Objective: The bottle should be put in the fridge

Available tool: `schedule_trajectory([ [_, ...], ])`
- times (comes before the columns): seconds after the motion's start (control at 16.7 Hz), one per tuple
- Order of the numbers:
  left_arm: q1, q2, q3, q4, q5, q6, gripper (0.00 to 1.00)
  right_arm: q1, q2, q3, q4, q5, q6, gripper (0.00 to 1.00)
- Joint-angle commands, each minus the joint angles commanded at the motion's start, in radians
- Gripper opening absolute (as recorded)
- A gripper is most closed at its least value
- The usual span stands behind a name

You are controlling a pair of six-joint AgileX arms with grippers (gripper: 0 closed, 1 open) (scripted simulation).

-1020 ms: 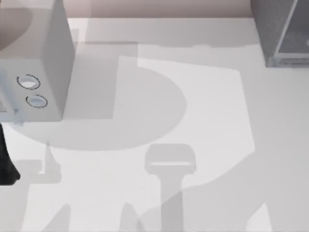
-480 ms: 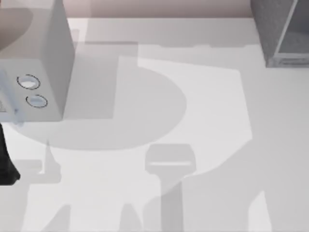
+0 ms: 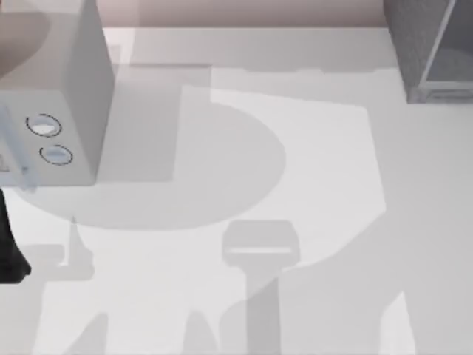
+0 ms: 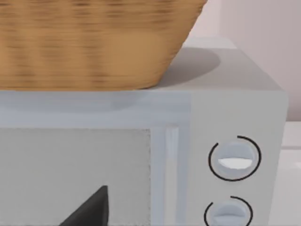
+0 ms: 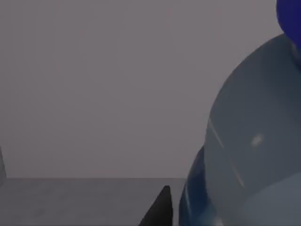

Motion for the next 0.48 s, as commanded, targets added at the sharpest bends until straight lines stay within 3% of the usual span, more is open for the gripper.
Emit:
schedule_trajectory([
  [0.3, 0.000, 0.000, 0.000, 0.000, 0.000, 0.000, 1.00, 0.000, 0.000, 0.000, 0.000, 0.000, 0.000, 0.98],
  [0.48, 0.000, 0.000, 0.000, 0.000, 0.000, 0.000, 1.00, 0.000, 0.000, 0.000, 0.000, 0.000, 0.000, 1.00],
])
